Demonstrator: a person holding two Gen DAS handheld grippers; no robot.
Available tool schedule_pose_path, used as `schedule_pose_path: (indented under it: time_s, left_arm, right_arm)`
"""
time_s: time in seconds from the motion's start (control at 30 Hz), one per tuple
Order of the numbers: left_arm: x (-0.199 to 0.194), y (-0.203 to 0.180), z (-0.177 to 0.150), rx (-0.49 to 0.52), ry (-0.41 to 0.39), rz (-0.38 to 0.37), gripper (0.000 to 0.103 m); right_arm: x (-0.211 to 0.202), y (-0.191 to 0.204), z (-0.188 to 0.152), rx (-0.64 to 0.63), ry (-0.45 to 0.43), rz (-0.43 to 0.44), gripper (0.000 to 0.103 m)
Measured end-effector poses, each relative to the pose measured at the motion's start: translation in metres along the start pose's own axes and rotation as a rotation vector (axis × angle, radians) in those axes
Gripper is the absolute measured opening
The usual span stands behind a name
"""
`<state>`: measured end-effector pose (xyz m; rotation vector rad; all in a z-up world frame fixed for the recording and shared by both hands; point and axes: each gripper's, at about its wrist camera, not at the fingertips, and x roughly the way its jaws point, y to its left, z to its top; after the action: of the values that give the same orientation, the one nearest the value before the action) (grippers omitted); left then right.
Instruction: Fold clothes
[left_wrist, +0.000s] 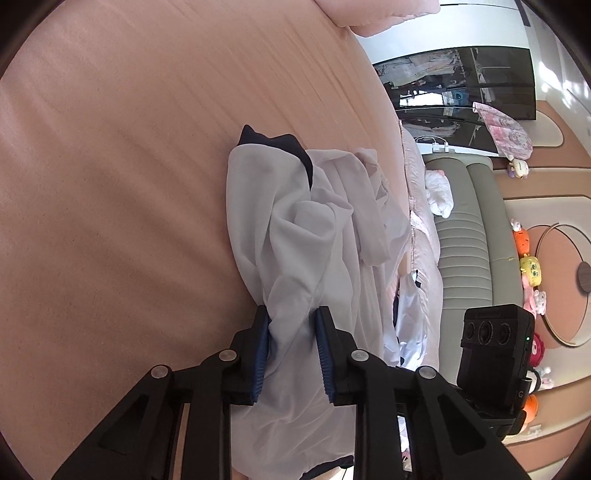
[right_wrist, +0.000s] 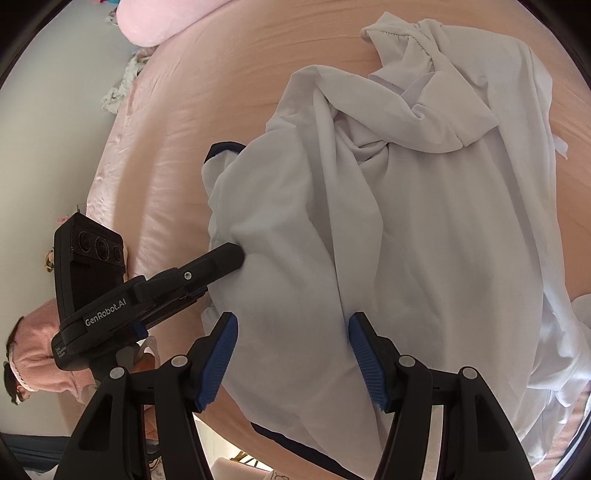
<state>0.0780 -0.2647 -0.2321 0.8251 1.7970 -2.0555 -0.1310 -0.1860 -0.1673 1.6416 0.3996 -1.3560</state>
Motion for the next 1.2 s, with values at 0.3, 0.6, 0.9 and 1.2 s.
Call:
schedule_pose_path:
  time_s: [0.3, 0.6, 0.9, 1.2]
  left_arm:
    - [-0.02, 0.004, 0.001, 0.005, 0.007, -0.03, 0.021]
    - [-0.027, 0.001, 0.003, 0.048, 0.023, 0.043, 0.021]
    - [-0.024, 0.007, 0.0, -0.047, 0.057, 0.087, 0.089]
    - [-0.017, 0.002, -0.014, 0.032, 0.138, 0.121, 0.089]
  right_arm:
    - [-0.027, -0.043, -0.009, 0.132, -0.047, 0.011, 0.062]
    - [-0.084, -0.138, -0.054, 0.424, -0.195, 0.023, 0.062]
    - [-0.095, -0.173, -0.092, 0.546, -0.242, 0.063, 0.065]
    - [-0.094, -0.185, -0.129, 0.524, -0.208, -0.035, 0.065]
